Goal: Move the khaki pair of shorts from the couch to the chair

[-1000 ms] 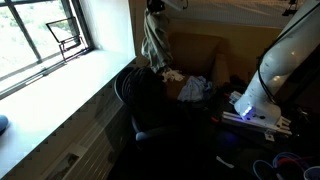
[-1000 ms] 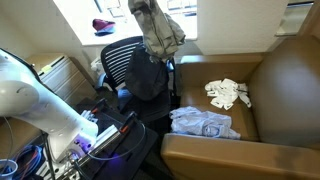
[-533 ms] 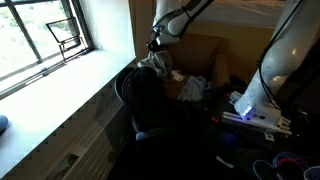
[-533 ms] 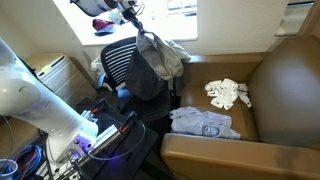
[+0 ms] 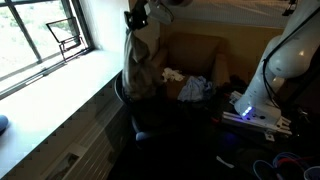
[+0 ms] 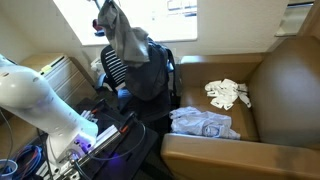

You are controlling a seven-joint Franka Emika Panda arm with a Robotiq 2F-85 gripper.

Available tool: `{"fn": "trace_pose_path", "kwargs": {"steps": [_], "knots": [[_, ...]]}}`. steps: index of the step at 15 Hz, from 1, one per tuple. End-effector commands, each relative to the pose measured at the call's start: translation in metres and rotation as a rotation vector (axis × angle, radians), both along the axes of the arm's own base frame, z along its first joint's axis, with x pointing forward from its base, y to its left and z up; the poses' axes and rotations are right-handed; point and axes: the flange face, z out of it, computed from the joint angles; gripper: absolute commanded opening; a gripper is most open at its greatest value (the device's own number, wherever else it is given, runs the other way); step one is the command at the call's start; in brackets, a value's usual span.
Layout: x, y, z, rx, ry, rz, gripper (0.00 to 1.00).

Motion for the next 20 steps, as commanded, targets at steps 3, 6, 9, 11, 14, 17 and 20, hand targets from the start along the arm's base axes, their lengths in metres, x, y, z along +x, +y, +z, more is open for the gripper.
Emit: {"fn": "trace_pose_path", "kwargs": {"steps": [3, 6, 9, 11, 14, 17, 20], "knots": [[-0.002, -0.002, 0.006, -0.003, 0.005, -0.011, 0.01], [0.033, -0.035, -0.075, -0.066, 0.177, -0.059, 0.01], [0.047, -0.052, -0.155, -0.083, 0.358, -0.074, 0.01], [0.061, -0.058, -0.213, -0.047, 0.476, -0.043, 0.01], [0.084, -0.061, -0.252, 0.082, 0.450, 0.097, 0.04], [0.078, -0.061, -0.261, 0.081, 0.449, 0.107, 0.09], [0.099, -0.081, -0.264, 0.129, 0.407, 0.134, 0.30]]}}
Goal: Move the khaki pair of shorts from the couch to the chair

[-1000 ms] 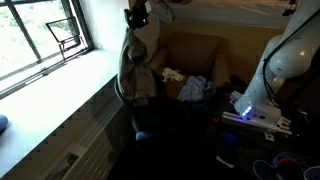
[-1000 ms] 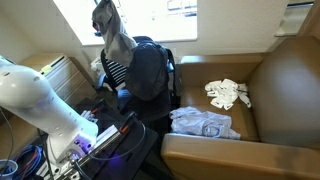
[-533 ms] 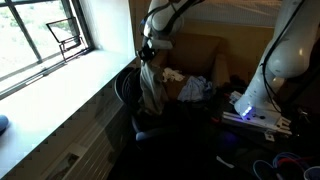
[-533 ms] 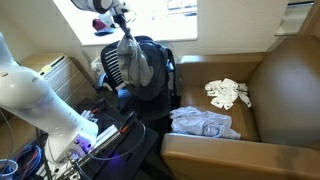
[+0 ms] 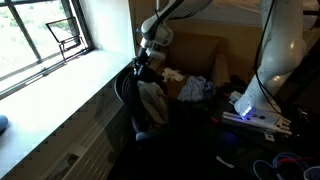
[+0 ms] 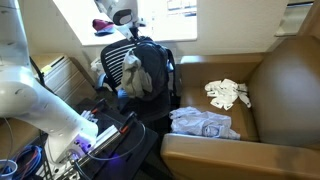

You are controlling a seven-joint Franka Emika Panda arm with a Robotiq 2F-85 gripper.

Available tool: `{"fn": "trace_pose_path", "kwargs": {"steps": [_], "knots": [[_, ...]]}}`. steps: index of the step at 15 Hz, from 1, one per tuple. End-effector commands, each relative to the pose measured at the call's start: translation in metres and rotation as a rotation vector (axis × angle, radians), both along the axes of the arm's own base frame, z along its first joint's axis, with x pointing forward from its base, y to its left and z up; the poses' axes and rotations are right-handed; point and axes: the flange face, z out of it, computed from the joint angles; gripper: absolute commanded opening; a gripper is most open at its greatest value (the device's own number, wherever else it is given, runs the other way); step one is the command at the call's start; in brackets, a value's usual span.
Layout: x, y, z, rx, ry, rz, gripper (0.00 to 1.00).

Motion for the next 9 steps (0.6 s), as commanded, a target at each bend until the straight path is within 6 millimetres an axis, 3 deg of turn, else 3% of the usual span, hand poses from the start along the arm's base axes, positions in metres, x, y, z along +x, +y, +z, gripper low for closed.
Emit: {"fn": "trace_pose_path", "kwargs": {"steps": [1, 2, 5, 9], "knots": [[0.002, 0.000, 0.002, 0.002, -0.003, -0.001, 0.55], [0.002, -0.007, 0.006, -0.080, 0.006, -0.039, 0.55], [0.006, -0.035, 0.029, -0.233, -0.087, -0.095, 0.75], [0.020, -0.091, 0.080, -0.298, -0.241, -0.274, 0.99]]}}
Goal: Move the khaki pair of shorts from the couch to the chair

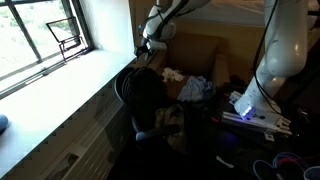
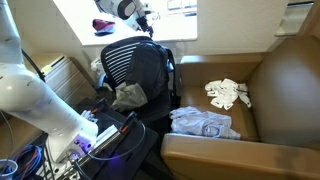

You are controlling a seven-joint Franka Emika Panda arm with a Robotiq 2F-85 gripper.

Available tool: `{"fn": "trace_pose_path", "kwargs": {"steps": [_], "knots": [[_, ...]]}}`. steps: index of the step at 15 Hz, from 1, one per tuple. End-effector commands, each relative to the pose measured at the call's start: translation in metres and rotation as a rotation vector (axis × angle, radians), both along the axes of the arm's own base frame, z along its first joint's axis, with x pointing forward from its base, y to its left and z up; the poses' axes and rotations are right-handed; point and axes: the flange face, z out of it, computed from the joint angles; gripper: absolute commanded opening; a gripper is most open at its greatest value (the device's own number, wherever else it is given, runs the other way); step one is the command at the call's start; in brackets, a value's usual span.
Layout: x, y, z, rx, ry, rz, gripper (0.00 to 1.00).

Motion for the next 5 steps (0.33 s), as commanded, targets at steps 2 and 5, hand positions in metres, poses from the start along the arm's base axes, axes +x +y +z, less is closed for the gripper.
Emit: {"fn": "trace_pose_path", "kwargs": {"steps": [2, 5], "knots": [[0.005, -0.022, 0.023, -0.013, -0.056, -0.060, 0.92], [0.004, -0.015, 0.018, -0.011, -0.047, -0.050, 1.00]]}}
